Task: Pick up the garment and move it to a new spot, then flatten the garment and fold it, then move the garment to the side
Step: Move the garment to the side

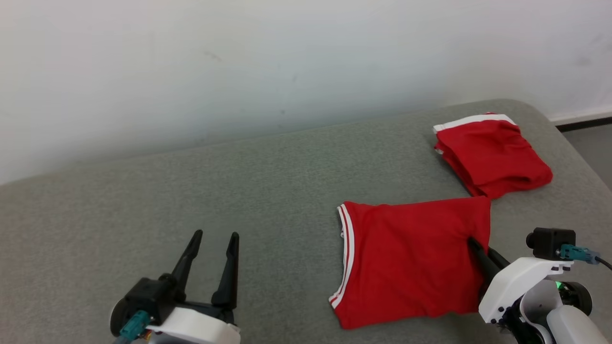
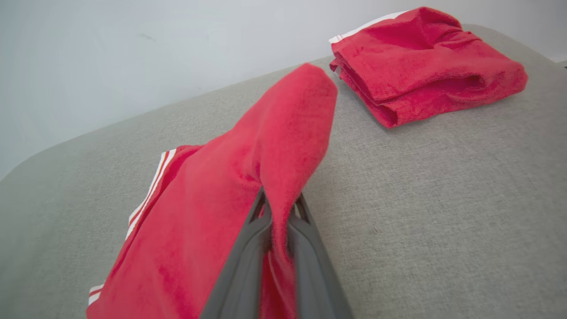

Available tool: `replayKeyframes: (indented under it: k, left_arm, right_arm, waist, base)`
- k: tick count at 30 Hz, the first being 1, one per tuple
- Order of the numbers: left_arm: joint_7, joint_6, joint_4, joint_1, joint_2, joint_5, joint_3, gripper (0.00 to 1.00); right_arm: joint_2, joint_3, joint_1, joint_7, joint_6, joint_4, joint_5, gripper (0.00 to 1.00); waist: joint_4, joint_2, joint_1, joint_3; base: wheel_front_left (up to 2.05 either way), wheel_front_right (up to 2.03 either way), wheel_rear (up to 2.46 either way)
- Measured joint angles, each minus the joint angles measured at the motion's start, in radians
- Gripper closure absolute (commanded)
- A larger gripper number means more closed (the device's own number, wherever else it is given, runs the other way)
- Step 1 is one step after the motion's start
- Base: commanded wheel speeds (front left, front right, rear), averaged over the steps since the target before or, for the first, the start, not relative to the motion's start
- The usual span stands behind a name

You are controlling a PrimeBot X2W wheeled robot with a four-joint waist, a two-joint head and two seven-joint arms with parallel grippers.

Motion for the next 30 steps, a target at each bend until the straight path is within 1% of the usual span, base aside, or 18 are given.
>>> replayKeyframes:
  k: [4, 7, 11, 15, 19, 24, 30]
  left_arm:
    - [0.0, -0.001, 0.002, -0.011, 0.0, -0.001, -0.022, 0.0]
    - [0.0, -0.001, 0.003, -0.023, 0.0, -0.002, -0.043, 0.0]
    - [0.0, -0.001, 0.005, -0.033, 0.0, -0.003, -0.063, 0.0]
    - [0.0, -0.002, 0.006, -0.048, -0.001, -0.001, -0.072, 0.0]
    - [0.0, -0.005, 0.01, -0.062, 0.0, 0.009, -0.072, 0.0]
    - [0.0, -0.011, 0.01, -0.091, 0.0, 0.021, -0.067, 0.0]
    - [0.0, -0.019, 0.008, -0.135, 0.0, 0.042, -0.078, 0.0]
  right_arm:
    - [-0.002, -0.02, 0.019, 0.004, 0.0, -0.026, -0.005, 1.0]
    - [-0.004, -0.03, 0.023, 0.006, 0.0, -0.045, -0.008, 1.0]
    - [-0.002, -0.045, 0.029, 0.007, 0.0, -0.061, -0.01, 1.0]
    - [-0.01, -0.042, 0.013, 0.007, 0.0, -0.082, -0.025, 1.0]
    - [-0.052, -0.008, -0.047, 0.037, 0.0, -0.099, -0.038, 1.0]
    - [-0.13, -0.002, -0.166, 0.067, 0.0, -0.105, -0.038, 1.0]
    - [-0.215, 0.0, -0.326, 0.078, 0.0, -0.055, -0.004, 1.0]
  waist:
    - [-0.061, 0.0, 0.0, 0.01]
    - [-0.09, 0.0001, 0.0, 0.022]
    - [-0.098, 0.0, 0.0, 0.043]
    - [-0.082, 0.0, 0.0, 0.065]
    - [-0.059, 0.0, 0.0, 0.103]
    - [-0.029, 0.0, 0.0001, 0.166]
    - [0.005, 0.0, 0.0001, 0.253]
  base:
    - [0.0, 0.0, 0.0]
    - [0.0, 0.0, 0.0]
    - [0.0, 0.0, 0.0]
    - [0.0, 0.0, 0.0]
    - [0.0, 0.0, 0.0]
    - [0.0, 0.0, 0.0]
    - [0.0, 0.0, 0.0]
